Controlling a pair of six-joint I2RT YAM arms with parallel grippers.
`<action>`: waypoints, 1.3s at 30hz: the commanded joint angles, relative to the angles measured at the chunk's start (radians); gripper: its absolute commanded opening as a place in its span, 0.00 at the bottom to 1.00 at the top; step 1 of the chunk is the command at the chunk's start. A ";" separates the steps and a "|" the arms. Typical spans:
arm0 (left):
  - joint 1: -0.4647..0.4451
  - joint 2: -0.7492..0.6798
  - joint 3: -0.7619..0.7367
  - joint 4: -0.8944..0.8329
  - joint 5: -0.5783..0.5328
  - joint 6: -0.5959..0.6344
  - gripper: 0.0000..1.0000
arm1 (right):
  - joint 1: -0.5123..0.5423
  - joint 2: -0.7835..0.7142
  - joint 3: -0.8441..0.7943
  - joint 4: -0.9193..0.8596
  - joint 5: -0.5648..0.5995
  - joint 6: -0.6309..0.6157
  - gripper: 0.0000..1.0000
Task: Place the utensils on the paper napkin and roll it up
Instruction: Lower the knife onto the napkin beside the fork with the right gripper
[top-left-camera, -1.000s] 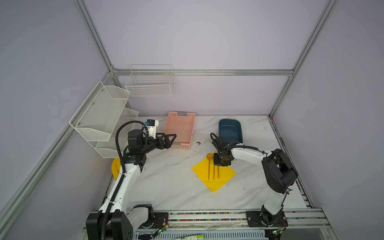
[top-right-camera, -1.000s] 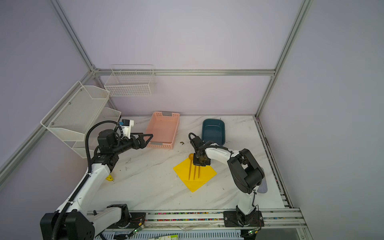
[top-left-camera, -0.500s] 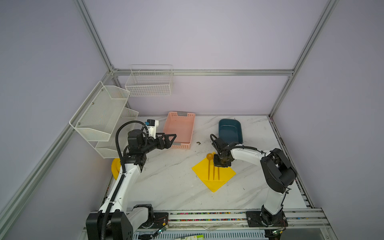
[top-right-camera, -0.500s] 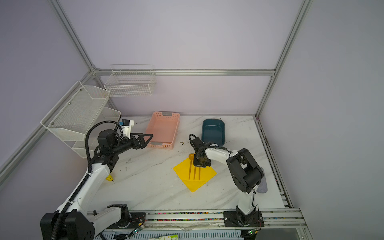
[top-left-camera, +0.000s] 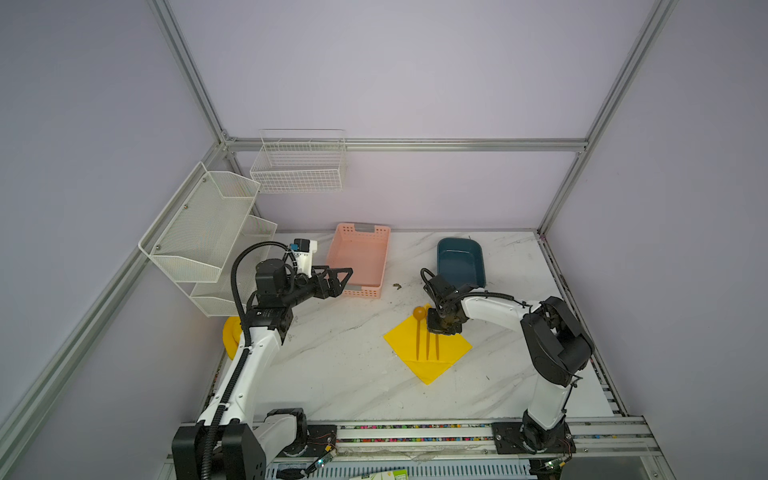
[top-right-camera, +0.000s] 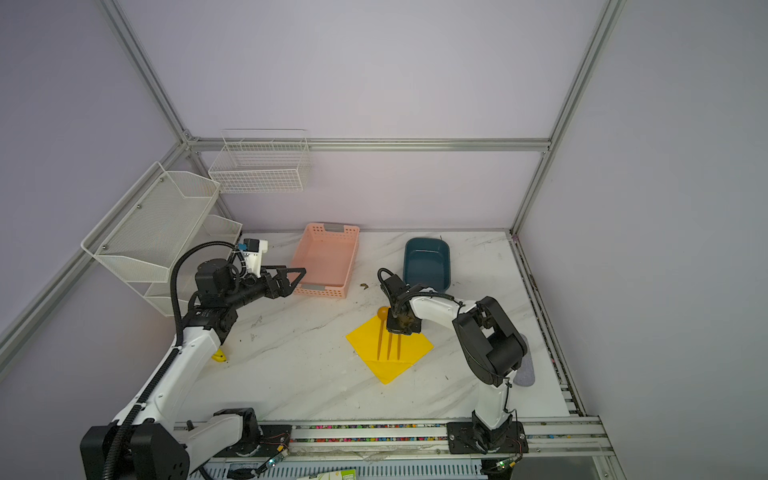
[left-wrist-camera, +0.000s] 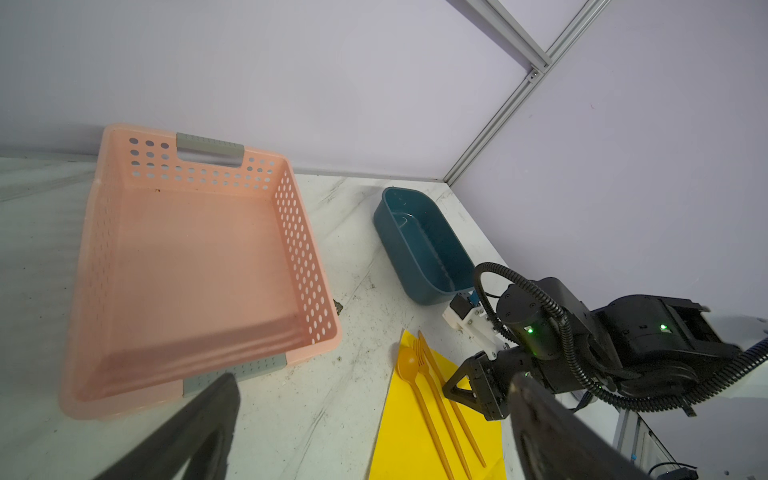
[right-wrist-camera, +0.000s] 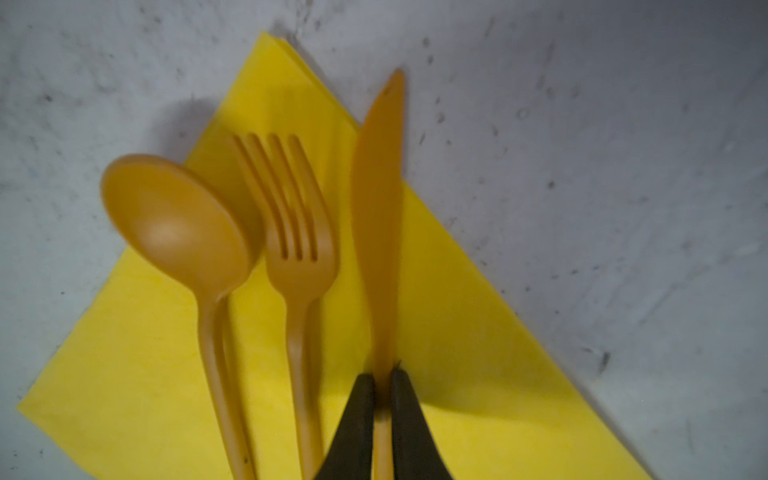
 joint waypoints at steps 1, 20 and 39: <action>0.005 -0.010 -0.038 0.004 0.003 0.011 1.00 | 0.008 -0.008 0.001 -0.025 -0.001 0.030 0.13; 0.005 -0.013 -0.037 -0.002 0.000 0.016 1.00 | 0.008 -0.008 0.020 -0.050 -0.005 0.037 0.17; 0.005 -0.015 -0.037 -0.004 -0.004 0.018 1.00 | 0.014 -0.040 0.036 -0.080 -0.005 0.049 0.14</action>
